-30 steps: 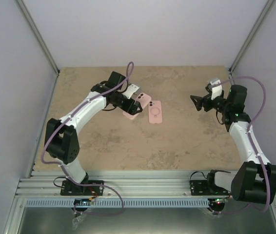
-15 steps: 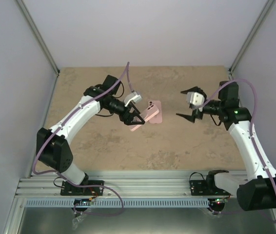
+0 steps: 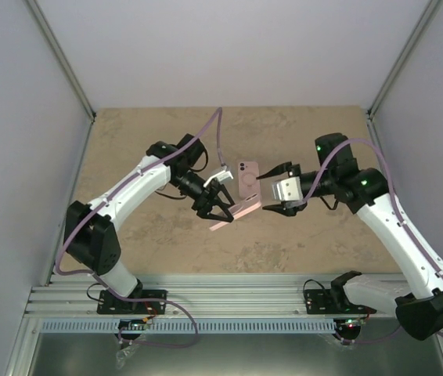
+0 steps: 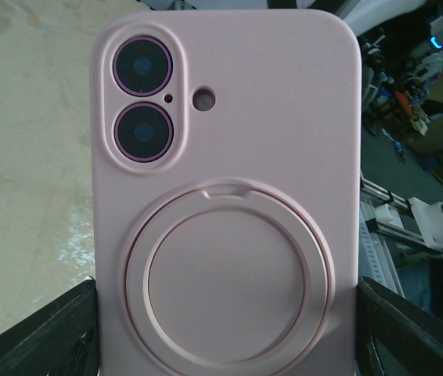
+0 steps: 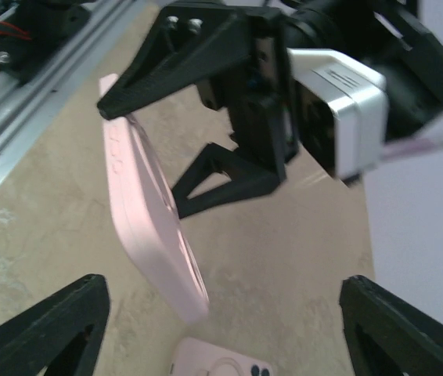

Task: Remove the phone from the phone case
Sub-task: Pick up the phone at the center of the board.

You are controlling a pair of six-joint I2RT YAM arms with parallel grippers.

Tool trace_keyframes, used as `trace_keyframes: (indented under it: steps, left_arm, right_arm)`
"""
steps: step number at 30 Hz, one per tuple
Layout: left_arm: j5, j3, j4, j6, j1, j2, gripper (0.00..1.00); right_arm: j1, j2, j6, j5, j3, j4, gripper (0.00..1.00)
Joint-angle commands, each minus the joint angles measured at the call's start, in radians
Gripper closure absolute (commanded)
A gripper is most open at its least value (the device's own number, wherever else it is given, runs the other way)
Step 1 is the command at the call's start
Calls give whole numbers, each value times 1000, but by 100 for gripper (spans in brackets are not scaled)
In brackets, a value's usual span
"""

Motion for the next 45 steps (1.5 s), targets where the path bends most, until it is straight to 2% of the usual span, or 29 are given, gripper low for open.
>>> trace_keyframes:
  steps: [1, 19, 23, 25, 27, 31, 32, 36, 41, 45]
  left_arm:
    - [107, 38, -68, 107, -19, 9, 52]
    - [137, 37, -116, 164, -41, 18, 53]
    - [138, 37, -117, 163, -41, 23, 51]
    - [136, 37, -106, 145, -41, 23, 46]
    - [124, 35, -82, 111, -41, 18, 38]
    - [67, 37, -18, 33, -27, -16, 6]
    - [50, 38, 0, 14, -15, -30, 3]
    - [-41, 36, 96, -74, 44, -116, 1]
    - [-246, 26, 169, -136, 47, -235, 1]
    - [-380, 64, 108, -84, 29, -271, 1]
  right_arm:
    - [74, 0, -45, 89, 8, -70, 27]
    - [177, 36, -40, 139, 6, -73, 69]
    - [182, 38, -32, 145, 8, -72, 88]
    - [181, 39, 0, 145, 13, -65, 99]
    - [181, 37, 39, 133, 18, -61, 100]
    - [171, 28, 98, 111, 16, -58, 99]
    - [166, 25, 116, 108, 14, -54, 100]
    - [149, 18, 210, 99, 4, -41, 99]
    - [129, 45, 335, 40, -1, -70, 99]
    - [122, 110, 420, -46, 13, -124, 99]
